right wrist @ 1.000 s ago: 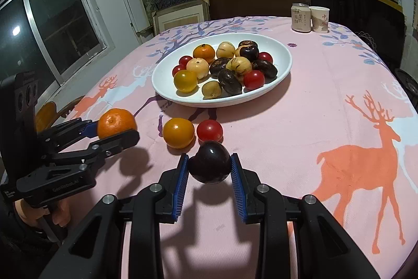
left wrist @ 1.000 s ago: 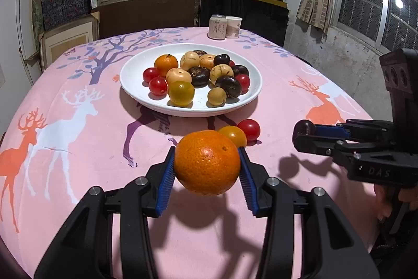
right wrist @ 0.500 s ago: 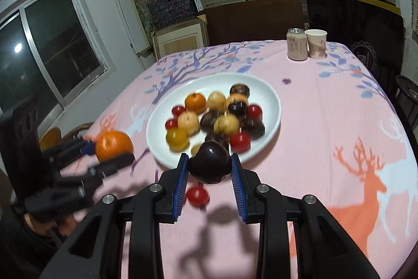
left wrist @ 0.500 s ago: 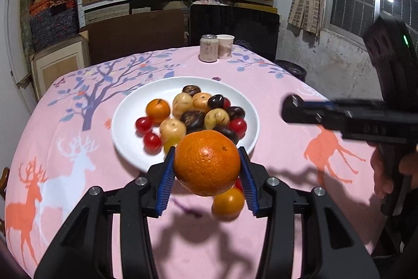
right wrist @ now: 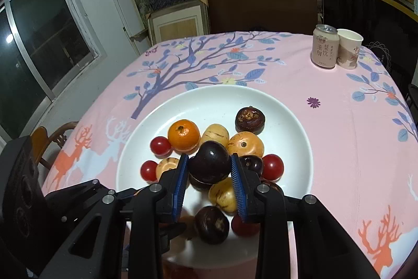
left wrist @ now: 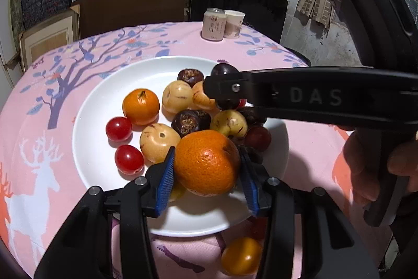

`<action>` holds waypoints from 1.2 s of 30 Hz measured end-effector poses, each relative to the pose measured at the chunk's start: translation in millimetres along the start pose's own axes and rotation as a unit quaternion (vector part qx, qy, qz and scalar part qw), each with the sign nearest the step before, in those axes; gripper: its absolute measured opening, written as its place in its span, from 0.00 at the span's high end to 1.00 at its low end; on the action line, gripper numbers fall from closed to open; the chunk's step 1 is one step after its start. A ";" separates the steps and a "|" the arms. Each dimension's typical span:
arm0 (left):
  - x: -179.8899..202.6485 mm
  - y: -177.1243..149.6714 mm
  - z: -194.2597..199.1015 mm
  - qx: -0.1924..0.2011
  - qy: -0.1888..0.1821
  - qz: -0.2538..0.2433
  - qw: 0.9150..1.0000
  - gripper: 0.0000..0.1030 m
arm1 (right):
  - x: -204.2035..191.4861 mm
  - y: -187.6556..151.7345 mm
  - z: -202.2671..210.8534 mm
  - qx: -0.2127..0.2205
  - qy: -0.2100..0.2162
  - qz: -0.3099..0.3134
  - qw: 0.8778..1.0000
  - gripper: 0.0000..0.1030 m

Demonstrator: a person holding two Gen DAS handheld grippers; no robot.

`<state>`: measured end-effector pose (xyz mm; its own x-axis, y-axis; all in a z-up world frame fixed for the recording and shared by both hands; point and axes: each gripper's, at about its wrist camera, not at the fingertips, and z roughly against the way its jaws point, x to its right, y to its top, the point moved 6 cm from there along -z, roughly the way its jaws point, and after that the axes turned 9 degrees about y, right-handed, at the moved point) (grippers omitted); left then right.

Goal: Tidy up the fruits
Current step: 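Carry the orange and dark plum onto the plate and release both, then grasp the yellow-orange citrus with the left gripper while the right grasps a cherry tomato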

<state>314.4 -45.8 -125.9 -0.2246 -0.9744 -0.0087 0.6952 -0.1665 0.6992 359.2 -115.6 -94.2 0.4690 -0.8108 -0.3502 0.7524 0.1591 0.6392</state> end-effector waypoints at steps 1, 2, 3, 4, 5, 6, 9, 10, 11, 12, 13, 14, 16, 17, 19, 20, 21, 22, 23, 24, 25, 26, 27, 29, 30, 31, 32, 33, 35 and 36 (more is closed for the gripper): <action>-0.3 0.3 -0.9 0.003 0.003 -0.002 1.000 0.56 | 0.8 0.0 -5.0 -0.003 -0.002 0.001 1.000 0.67; -0.1 0.9 -1.9 0.004 0.003 -0.003 1.000 0.54 | 0.6 0.5 -9.7 -0.004 -0.003 0.005 1.000 0.67; -0.6 1.4 -2.2 0.004 0.000 0.000 1.000 0.51 | 0.2 0.8 -12.2 -0.004 -0.004 0.008 1.000 0.62; -1.6 2.2 -1.8 0.005 -0.003 0.005 1.000 0.42 | -0.9 1.0 -13.8 -0.003 -0.007 0.011 1.000 0.60; -3.3 2.7 -0.1 0.009 -0.001 0.010 1.000 0.34 | -1.9 1.1 -14.1 -0.001 -0.007 0.013 1.000 0.56; -5.3 3.3 1.9 0.014 0.002 0.015 1.000 0.32 | -3.5 0.9 -13.0 0.002 -0.007 0.015 1.000 0.54; -8.2 5.6 10.3 0.025 -0.001 0.023 0.999 0.31 | -5.6 -1.5 -2.6 0.015 -0.011 0.016 1.000 0.50; -8.5 5.8 13.9 0.027 -0.002 0.026 0.999 0.31 | -4.9 -3.0 2.8 0.021 -0.012 0.011 1.000 0.50; -8.7 5.3 17.8 0.030 -0.002 0.027 0.999 0.29 | -3.9 -4.6 8.9 0.027 -0.012 0.005 1.000 0.49; -8.4 4.3 22.1 0.032 -0.002 0.027 0.999 0.27 | -3.1 -6.7 14.8 0.033 -0.011 -0.001 0.999 0.48; -7.8 2.5 27.6 0.037 -0.002 0.027 0.999 0.23 | -2.4 -10.0 22.3 0.039 -0.010 -0.007 0.999 0.47; -6.7 0.5 33.0 0.041 0.000 0.024 0.999 0.20 | -2.0 -13.7 28.4 0.043 -0.009 -0.010 0.999 0.44; -4.0 -5.0 43.8 0.048 0.001 0.017 0.999 0.19 | -2.3 -24.9 40.0 0.046 -0.007 -0.016 0.999 0.43; -2.7 -7.9 48.0 0.048 -0.001 0.015 0.999 0.18 | -2.8 -33.3 45.8 0.044 -0.004 -0.019 0.999 0.43; -0.6 -16.0 57.3 0.047 -0.001 0.011 0.999 0.12 | -3.0 -51.5 56.5 0.044 -0.004 -0.023 0.999 0.43; 0.9 -20.2 62.3 0.048 -0.001 0.011 0.999 0.12 | -2.5 -59.9 60.8 0.046 -0.006 -0.026 0.999 0.42; 1.8 -26.5 67.6 0.048 -0.003 0.010 0.999 0.12 | -2.1 -71.5 66.6 0.050 -0.007 -0.031 0.998 0.39; 2.9 -32.1 71.6 0.048 -0.005 0.009 0.999 0.11 | -1.7 -83.2 72.0 0.056 -0.007 -0.038 0.998 0.35; 4.4 -39.5 75.3 0.046 -0.009 0.007 0.999 0.07 | -1.2 -93.1 76.3 0.063 -0.006 -0.045 0.997 0.28; 5.6 -47.1 77.9 0.043 -0.014 0.005 0.999 0.05 | -0.4 -104.0 80.1 0.070 -0.003 -0.054 0.996 0.26; 7.7 -56.3 78.6 0.037 -0.019 0.000 0.999 0.05 | 0.4 -116.0 83.1 0.075 0.004 -0.063 0.995 0.26; 9.7 -64.9 77.6 0.029 -0.016 -0.009 0.999 0.05 | 1.6 -123.8 84.1 0.076 0.009 -0.071 0.995 0.26; 12.1 -72.1 75.1 0.021 -0.009 -0.019 1.000 0.05 | 3.1 -131.1 84.3 0.075 0.013 -0.079 0.994 0.26; 16.8 -84.9 68.3 0.003 0.002 -0.036 0.999 0.05 | 9.0 -140.9 85.0 0.075 0.011 -0.092 0.993 0.26; 18.6 -88.6 65.3 -0.005 0.004 -0.042 0.999 0.05 | 10.9 -143.7 86.0 0.076 0.011 -0.098 0.992 0.26; 20.5 -90.8 63.2 -0.007 0.008 -0.047 0.999 0.05 | 12.0 -145.7 87.7 0.078 0.012 -0.105 0.991 0.26; 21.7 -90.3 62.4 -0.004 0.012 -0.049 0.999 0.05 | 11.7 -146.8 89.2 0.080 0.014 -0.109 0.991 0.26; 22.6 -89.1 61.6 0.000 0.017 -0.051 0.999 0.05 | 10.5 -147.5 91.1 0.081 0.015 -0.109 0.991 0.26; 24.0 -85.4 56.8 0.003 0.025 -0.052 0.998 0.05 | 5.4 -148.5 94.1 0.083 0.012 -0.097 0.992 0.26; 24.3 -84.7 53.2 0.001 0.027 -0.052 0.998 0.05 | 2.8 -149.3 94.8 0.082 0.008 -0.090 0.993 0.26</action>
<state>213.7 -47.4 -147.3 -0.2586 -0.9586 -0.1196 0.6689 -0.2670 0.6937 204.4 -195.0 -125.7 0.3416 -0.8088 -0.4787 0.7399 -0.0826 0.6676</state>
